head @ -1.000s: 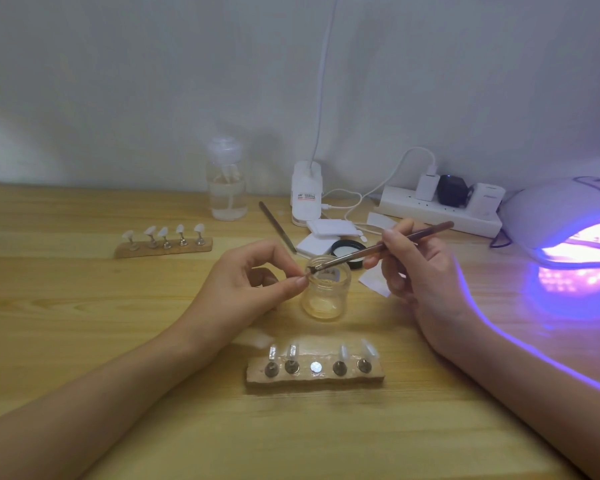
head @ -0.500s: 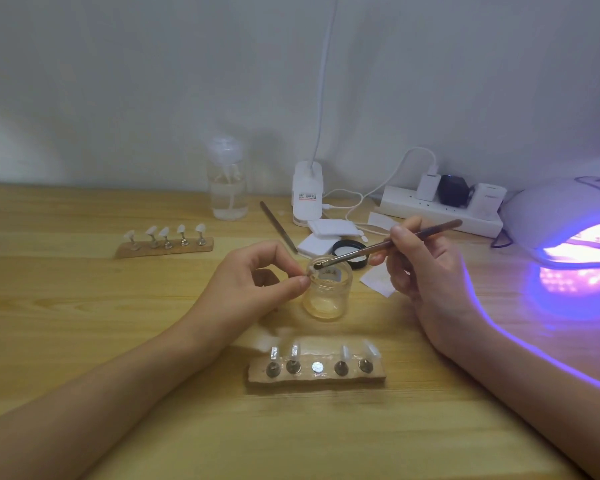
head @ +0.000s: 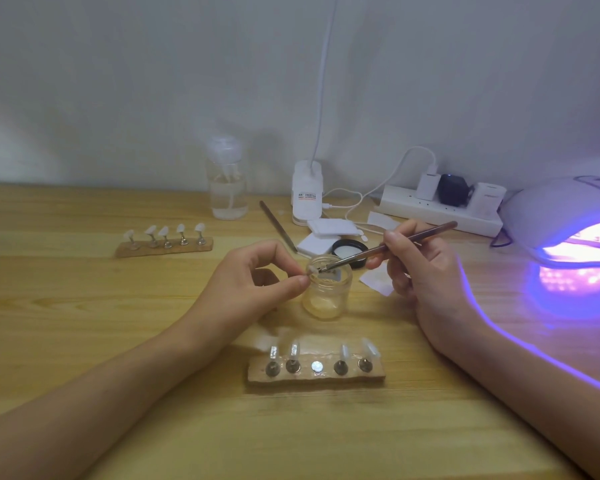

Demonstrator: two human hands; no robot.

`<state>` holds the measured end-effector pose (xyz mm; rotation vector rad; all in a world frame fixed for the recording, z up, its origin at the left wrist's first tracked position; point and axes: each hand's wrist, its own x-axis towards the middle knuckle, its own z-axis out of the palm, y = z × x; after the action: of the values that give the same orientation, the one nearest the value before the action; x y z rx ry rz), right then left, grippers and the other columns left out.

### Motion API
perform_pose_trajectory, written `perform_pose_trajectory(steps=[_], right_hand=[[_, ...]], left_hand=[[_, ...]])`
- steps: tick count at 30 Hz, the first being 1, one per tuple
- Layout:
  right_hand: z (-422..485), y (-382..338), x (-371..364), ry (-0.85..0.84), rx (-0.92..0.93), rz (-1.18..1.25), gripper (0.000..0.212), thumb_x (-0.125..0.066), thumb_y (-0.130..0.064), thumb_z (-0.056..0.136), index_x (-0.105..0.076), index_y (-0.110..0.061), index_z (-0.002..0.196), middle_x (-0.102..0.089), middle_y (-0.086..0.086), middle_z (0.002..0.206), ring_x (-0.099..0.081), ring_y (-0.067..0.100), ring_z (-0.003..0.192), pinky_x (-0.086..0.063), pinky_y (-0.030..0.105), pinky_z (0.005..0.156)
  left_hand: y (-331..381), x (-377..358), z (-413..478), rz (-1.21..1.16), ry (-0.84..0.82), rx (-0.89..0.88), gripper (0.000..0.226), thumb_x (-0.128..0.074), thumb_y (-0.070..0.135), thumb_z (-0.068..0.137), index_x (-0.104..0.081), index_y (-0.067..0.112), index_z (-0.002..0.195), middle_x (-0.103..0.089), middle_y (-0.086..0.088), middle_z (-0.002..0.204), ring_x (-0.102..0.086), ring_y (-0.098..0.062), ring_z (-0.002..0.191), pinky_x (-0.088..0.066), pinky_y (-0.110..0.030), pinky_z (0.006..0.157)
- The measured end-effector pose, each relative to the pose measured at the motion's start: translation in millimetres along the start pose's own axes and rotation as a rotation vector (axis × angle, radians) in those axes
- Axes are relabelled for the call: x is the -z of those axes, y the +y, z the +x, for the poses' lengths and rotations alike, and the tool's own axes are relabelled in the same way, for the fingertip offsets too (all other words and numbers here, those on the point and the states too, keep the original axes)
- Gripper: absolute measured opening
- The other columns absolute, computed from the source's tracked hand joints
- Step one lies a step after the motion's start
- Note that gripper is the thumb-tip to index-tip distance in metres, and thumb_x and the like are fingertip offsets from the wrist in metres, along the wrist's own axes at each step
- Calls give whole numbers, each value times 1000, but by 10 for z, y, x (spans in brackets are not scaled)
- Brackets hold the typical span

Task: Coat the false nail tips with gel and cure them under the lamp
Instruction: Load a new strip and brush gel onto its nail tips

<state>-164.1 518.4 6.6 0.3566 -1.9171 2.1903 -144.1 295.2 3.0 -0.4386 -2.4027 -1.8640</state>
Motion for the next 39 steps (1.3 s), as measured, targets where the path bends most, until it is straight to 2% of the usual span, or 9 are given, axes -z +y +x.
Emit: perform_pose_trajectory(steps=[4, 10, 18, 23, 29, 32, 34, 36, 39], right_hand=[[7, -2, 8, -27, 37, 62, 19, -66, -38, 86, -56, -30, 71, -70, 8, 71, -36, 8, 46, -29, 16, 42], [0, 11, -6, -38, 37, 11, 18, -66, -43, 81, -58, -33, 69, -71, 7, 70, -35, 8, 43, -29, 14, 40], [4, 17, 3, -18, 41, -30, 20, -62, -31, 89, -58, -32, 69, -71, 8, 69, -35, 7, 42, -28, 13, 39], [8, 3, 35, 92, 47, 11, 19, -58, -27, 89, -52, -24, 72, -65, 7, 62, -34, 8, 42, -27, 16, 39], [22, -44, 81, 224, 51, 49, 22, -56, -22, 84, -49, -25, 64, -56, 1, 53, -36, 9, 42, -26, 18, 39], [31, -50, 98, 264, 58, 64, 32, -54, -14, 89, -51, -27, 59, -54, -4, 52, -43, 8, 44, -29, 16, 39], [26, -51, 87, 232, 67, 97, 43, -49, -9, 96, -54, -28, 58, -56, -5, 54, -47, 8, 45, -31, 16, 39], [19, -49, 60, 161, 90, 124, 45, -47, -8, 99, -57, -29, 60, -59, -4, 57, -51, 9, 48, -35, 17, 40], [3, -48, 37, 91, 156, 82, 25, -48, -12, 92, -56, -26, 73, -60, 1, 65, -51, 14, 52, -37, 21, 42]], left_hand=[[1, 2, -2, -5, 0, -7, 14, -76, 14, 82, -66, 18, 74, -64, -30, 92, -50, -12, 57, -43, -22, 57], [-7, 0, 0, -14, -1, -15, 15, -76, 13, 83, -65, 17, 73, -65, -24, 91, -50, -11, 56, -44, -18, 55], [-15, 2, 0, -11, 0, -13, 15, -76, 14, 83, -65, 18, 73, -64, -27, 92, -50, -12, 58, -43, -20, 56], [-16, 3, 4, -16, -2, -18, 15, -76, 13, 83, -65, 17, 73, -66, -22, 91, -50, -11, 57, -44, -21, 56], [-11, 1, -3, -24, -9, -19, 15, -76, 13, 83, -65, 16, 74, -67, -18, 90, -50, -12, 59, -44, -23, 58], [-13, 2, -2, -23, -7, -23, 14, -76, 12, 83, -65, 14, 75, -66, -19, 90, -50, -12, 58, -44, -23, 57], [-17, 3, -2, -33, -11, -27, 13, -76, 12, 83, -65, 12, 76, -67, -18, 89, -50, -11, 58, -44, -21, 57], [-25, 5, -2, -35, -13, -26, 13, -76, 12, 83, -65, 13, 76, -67, -17, 89, -50, -11, 59, -45, -21, 57], [-36, 9, 3, -38, -20, -32, 14, -76, 12, 84, -65, 15, 76, -67, -15, 89, -51, -10, 59, -46, -20, 57]])
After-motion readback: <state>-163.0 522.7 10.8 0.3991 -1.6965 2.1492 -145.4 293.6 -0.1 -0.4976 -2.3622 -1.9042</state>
